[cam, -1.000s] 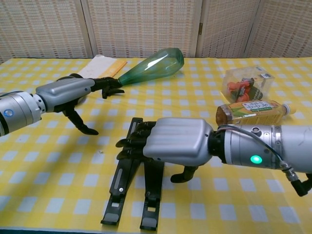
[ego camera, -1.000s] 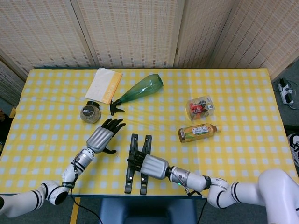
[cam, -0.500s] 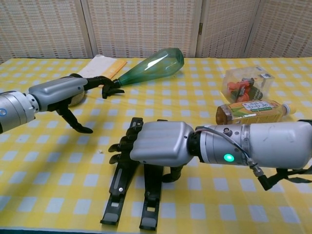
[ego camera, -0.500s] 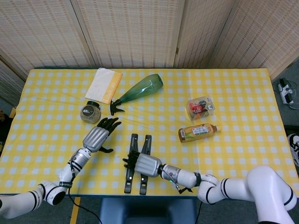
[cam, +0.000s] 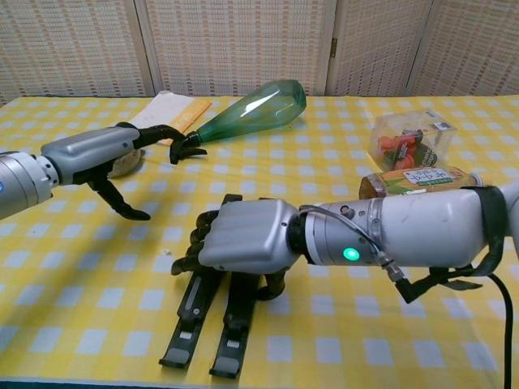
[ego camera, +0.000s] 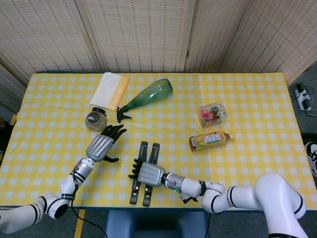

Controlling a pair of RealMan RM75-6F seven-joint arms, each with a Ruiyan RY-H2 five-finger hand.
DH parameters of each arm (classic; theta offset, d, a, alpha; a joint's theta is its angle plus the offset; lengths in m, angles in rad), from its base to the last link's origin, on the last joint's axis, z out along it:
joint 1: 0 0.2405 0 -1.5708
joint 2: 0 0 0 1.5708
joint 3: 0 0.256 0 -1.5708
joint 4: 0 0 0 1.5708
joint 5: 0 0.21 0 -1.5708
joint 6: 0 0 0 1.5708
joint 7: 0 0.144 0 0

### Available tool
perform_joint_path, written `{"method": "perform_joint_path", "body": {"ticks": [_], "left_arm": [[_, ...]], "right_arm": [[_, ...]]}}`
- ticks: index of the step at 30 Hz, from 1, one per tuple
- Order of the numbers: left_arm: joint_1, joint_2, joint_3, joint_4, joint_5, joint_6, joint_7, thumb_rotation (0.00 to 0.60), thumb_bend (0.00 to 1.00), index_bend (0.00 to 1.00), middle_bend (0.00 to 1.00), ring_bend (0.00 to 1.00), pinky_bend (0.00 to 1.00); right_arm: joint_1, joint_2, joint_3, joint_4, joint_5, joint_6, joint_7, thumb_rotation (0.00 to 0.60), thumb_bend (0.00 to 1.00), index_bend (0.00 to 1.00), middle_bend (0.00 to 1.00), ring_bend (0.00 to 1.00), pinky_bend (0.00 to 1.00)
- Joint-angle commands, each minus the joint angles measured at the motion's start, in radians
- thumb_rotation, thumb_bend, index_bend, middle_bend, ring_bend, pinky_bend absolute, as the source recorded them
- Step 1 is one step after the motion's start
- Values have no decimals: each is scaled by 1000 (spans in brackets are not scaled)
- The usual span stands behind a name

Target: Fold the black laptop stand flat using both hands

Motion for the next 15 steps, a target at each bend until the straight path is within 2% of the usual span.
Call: {"method": "perform_joint_path", "body": {"ticks": [1,7,11,13,14,15], "left_arm": [[1,2,0,1,1,1,-3,600,159,0,0,0,0],[3,3,-1,-5,3,5,-2,600,159,0,0,0,0],[7,7,-2,-19,2,11,14,600,158,0,0,0,0],[9,11,-4,-27,0,15,23,600,159,0,0,0,0],[10,15,-6,-33,-2,18,29,600,159,0,0,0,0],[11,19,-7,-39,-3,21,35,600,159,0,0,0,0]], "right_arm": [[-3,7,-7,3,-21,36,28,600,308,279,325,190,69],[-9,25,-37,18,-81,106,102,600,309,506,485,298,88],[-14,30,-56,30,-109,143,144,600,308,532,496,308,89],[-18,38,-63,25,-108,147,149,600,308,456,426,266,86],[-22,47,-64,16,-99,142,144,600,309,361,352,221,78],[-26,57,-64,4,-88,138,137,600,309,219,249,159,58]]}}
